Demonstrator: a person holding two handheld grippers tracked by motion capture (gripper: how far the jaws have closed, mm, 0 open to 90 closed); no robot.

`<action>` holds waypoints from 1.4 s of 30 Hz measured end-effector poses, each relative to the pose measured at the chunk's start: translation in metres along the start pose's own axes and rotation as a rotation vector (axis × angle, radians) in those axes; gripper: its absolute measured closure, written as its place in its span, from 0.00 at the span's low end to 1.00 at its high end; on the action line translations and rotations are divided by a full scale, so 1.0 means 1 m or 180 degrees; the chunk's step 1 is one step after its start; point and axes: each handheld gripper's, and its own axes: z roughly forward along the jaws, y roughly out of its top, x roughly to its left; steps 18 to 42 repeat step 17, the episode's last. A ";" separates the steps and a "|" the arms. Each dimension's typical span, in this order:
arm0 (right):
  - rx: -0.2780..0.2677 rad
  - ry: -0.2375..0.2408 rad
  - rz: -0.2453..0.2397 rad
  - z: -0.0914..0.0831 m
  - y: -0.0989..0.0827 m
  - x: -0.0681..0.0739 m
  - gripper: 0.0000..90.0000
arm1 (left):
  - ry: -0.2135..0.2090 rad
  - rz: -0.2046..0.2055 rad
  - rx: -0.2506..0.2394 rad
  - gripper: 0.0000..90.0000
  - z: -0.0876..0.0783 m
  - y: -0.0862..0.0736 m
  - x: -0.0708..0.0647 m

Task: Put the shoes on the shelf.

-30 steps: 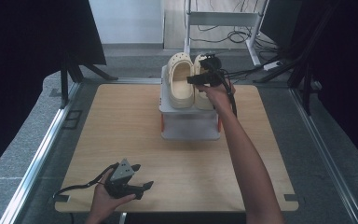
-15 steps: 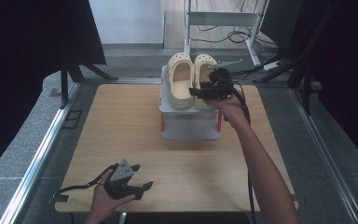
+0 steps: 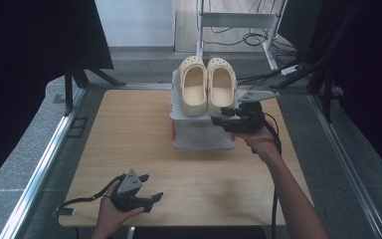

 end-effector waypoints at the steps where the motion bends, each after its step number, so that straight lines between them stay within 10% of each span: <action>1: -0.0014 0.0014 -0.0001 -0.003 -0.006 0.000 0.49 | 0.0005 0.0001 -0.0002 0.25 0.000 0.000 0.000; 13: 0.0041 0.0052 0.0045 -0.010 -0.048 -0.004 0.49 | 0.0039 -0.0005 0.0006 0.25 0.003 0.000 0.000; 42: 0.0037 0.0057 0.0024 -0.010 -0.047 -0.003 0.49 | 0.0042 0.0004 0.0023 0.25 0.004 -0.001 0.000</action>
